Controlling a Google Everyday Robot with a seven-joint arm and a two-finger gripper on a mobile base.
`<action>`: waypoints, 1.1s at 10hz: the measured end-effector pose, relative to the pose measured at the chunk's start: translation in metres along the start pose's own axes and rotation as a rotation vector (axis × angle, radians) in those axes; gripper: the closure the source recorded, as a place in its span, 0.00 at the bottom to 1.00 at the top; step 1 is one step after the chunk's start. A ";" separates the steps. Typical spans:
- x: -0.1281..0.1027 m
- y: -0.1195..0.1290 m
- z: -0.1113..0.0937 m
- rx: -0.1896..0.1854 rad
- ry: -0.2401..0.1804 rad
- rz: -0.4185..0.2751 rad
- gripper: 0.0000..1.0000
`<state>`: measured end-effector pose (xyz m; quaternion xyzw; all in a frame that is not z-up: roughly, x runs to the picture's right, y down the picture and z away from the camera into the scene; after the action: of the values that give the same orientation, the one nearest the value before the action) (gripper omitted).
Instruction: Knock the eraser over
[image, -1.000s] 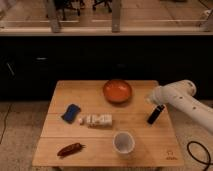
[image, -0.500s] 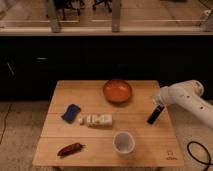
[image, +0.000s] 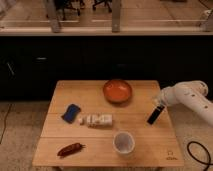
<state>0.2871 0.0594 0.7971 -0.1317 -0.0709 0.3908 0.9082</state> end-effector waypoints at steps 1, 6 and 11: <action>0.000 -0.001 0.000 -0.002 -0.005 0.004 1.00; 0.007 -0.002 -0.001 -0.018 -0.003 0.031 1.00; 0.028 0.003 -0.006 -0.024 0.083 0.118 1.00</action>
<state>0.3059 0.0806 0.7912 -0.1627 -0.0300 0.4372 0.8840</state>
